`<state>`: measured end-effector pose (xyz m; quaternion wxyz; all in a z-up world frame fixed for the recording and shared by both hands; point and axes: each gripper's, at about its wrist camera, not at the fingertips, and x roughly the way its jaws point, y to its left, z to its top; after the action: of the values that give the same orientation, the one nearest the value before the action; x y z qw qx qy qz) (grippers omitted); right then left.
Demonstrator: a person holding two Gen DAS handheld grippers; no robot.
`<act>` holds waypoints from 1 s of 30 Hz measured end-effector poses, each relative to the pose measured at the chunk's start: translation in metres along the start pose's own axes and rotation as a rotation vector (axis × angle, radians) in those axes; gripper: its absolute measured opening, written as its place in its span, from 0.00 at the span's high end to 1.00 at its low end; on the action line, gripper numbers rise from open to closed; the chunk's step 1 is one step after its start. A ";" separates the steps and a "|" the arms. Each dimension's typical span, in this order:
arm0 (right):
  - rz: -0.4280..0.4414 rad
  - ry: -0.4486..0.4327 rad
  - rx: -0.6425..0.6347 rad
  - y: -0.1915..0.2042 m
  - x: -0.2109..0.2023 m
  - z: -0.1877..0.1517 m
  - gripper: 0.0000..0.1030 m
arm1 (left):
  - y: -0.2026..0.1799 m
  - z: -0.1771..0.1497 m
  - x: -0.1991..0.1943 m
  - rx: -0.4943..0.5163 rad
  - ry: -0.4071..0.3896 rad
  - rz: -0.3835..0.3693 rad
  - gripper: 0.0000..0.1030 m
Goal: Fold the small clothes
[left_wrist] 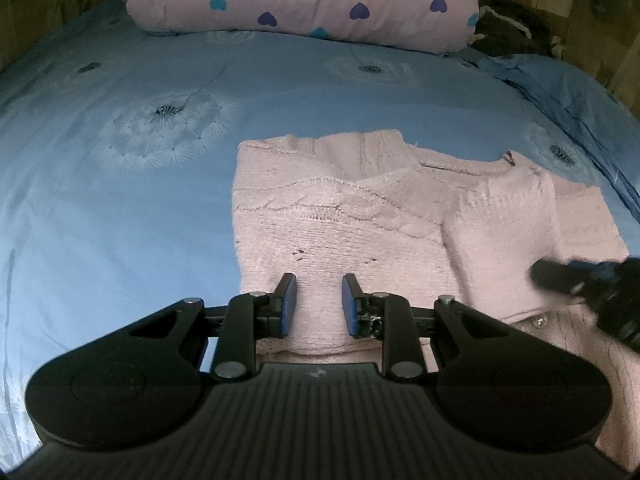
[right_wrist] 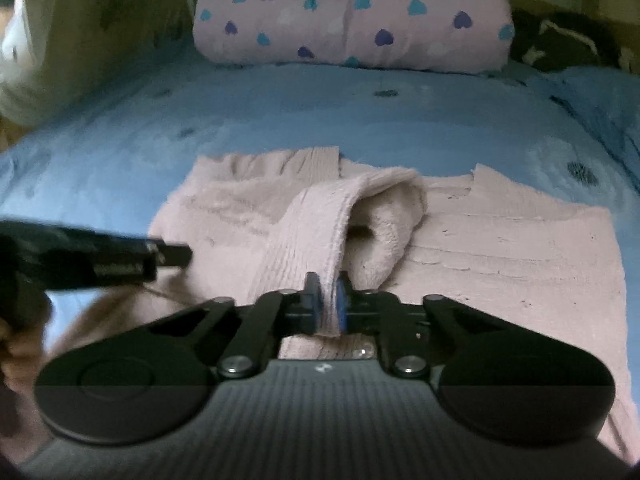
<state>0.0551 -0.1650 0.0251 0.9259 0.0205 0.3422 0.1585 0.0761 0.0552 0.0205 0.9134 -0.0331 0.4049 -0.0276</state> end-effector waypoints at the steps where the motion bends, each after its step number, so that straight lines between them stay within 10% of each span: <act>1: -0.007 -0.018 0.010 -0.004 -0.007 0.003 0.92 | 0.000 0.000 -0.001 0.001 -0.001 0.000 0.72; 10: -0.117 -0.103 0.105 -0.061 -0.058 0.023 0.92 | -0.001 -0.001 0.000 0.006 -0.001 -0.001 0.72; 23: -0.211 0.037 0.406 -0.159 -0.050 -0.009 0.87 | -0.002 -0.002 0.003 0.016 0.000 0.006 0.71; 28: -0.225 -0.014 0.410 -0.161 -0.057 -0.014 0.31 | -0.003 -0.002 0.004 0.021 -0.001 0.011 0.71; 30: -0.221 -0.025 0.368 -0.158 -0.056 -0.012 0.31 | -0.003 -0.002 0.004 0.023 -0.002 0.013 0.71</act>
<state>0.0520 -0.3330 0.0280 0.9224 0.1538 0.3542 -0.0092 0.0767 0.0516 0.0164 0.9142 -0.0200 0.4039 -0.0262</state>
